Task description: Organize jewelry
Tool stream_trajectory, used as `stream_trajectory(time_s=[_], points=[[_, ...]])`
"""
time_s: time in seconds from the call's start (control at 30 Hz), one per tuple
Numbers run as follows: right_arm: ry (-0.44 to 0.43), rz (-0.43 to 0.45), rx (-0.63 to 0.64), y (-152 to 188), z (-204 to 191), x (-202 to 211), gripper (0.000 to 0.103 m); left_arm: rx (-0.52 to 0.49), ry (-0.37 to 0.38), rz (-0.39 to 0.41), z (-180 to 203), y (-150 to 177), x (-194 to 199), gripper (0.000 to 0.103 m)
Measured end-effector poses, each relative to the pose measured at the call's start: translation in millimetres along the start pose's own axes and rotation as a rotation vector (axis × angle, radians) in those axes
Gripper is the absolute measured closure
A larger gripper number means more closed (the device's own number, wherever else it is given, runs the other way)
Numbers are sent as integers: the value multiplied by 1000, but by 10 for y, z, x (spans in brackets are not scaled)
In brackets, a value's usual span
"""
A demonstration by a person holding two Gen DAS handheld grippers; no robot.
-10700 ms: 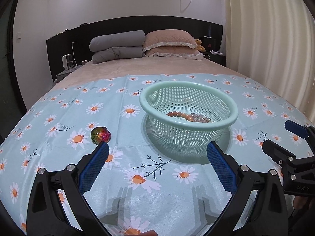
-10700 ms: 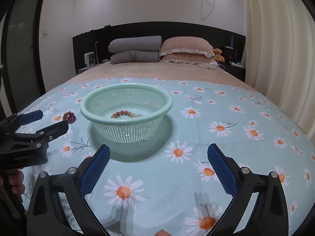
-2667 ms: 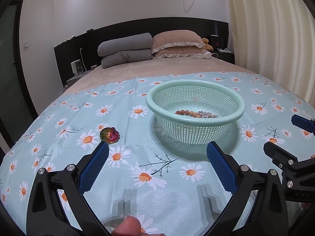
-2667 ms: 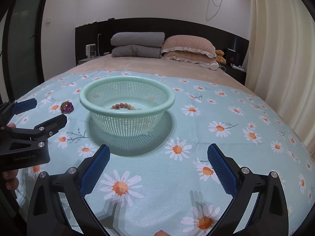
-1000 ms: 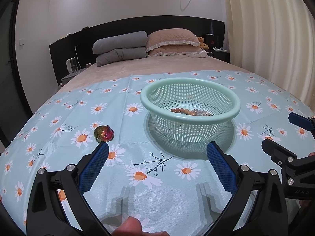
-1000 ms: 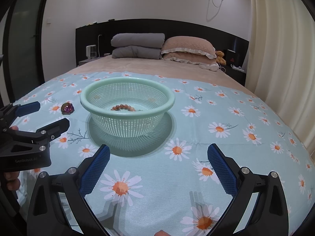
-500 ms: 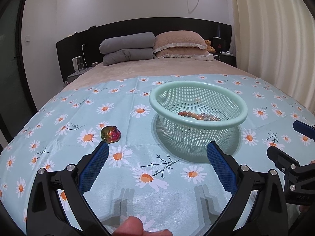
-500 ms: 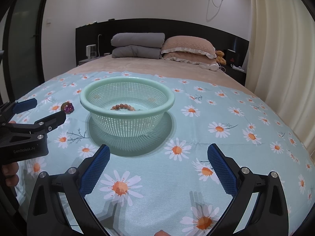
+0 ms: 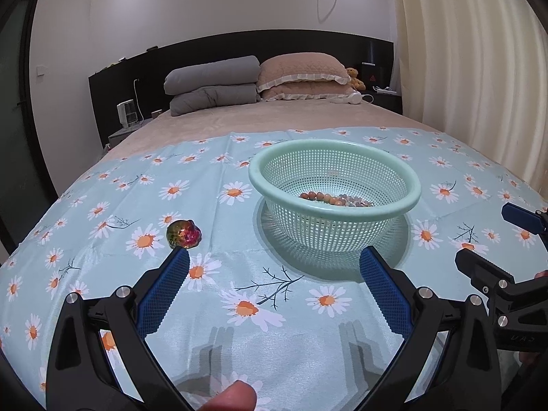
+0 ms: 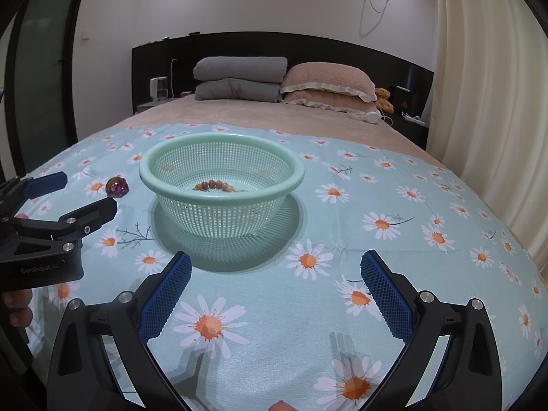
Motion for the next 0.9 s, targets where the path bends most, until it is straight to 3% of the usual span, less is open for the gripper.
stream_trajectory(time_s=[0.33,0.43,0.9], points=[[1,-1,3,-2,-6,-3,8,-2,-11,-9,13,14,-23,6],[1,-3,4,2,-5,-8,8,18,28,-39,25,29,-54,6],[2,-2,4,2,-3,-16,8,23,5,-33,-8,31,-57,6]])
Point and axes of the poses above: each gripper's, at about its wrist camera, not at the fingertips, and x roughly against the way its jaws point, z to its right, y to its underside, the point moved 5 cm from there along -x, roughly the way its jaws point
